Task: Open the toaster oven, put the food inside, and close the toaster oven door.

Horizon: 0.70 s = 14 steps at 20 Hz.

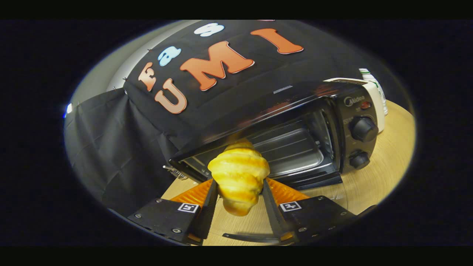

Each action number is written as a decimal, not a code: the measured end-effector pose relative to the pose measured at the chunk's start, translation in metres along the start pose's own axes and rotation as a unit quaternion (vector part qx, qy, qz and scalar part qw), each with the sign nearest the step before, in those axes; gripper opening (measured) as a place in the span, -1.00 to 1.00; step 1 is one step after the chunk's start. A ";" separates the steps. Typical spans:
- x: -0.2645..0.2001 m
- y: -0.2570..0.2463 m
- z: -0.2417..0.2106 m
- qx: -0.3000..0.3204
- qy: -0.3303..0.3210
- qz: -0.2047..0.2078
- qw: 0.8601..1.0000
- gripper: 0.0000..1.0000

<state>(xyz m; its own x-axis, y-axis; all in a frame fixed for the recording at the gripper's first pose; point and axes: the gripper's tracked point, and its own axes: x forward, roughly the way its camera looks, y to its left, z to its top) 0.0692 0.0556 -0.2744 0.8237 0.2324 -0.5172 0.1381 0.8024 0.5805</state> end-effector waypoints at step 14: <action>0.022 -0.005 -0.001 0.006 0.020 -0.031 0.999 0.29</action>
<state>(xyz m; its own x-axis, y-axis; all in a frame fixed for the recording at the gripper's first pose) 0.0863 0.0570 -0.2891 0.7913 0.2042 -0.5763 0.1951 0.8089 0.5546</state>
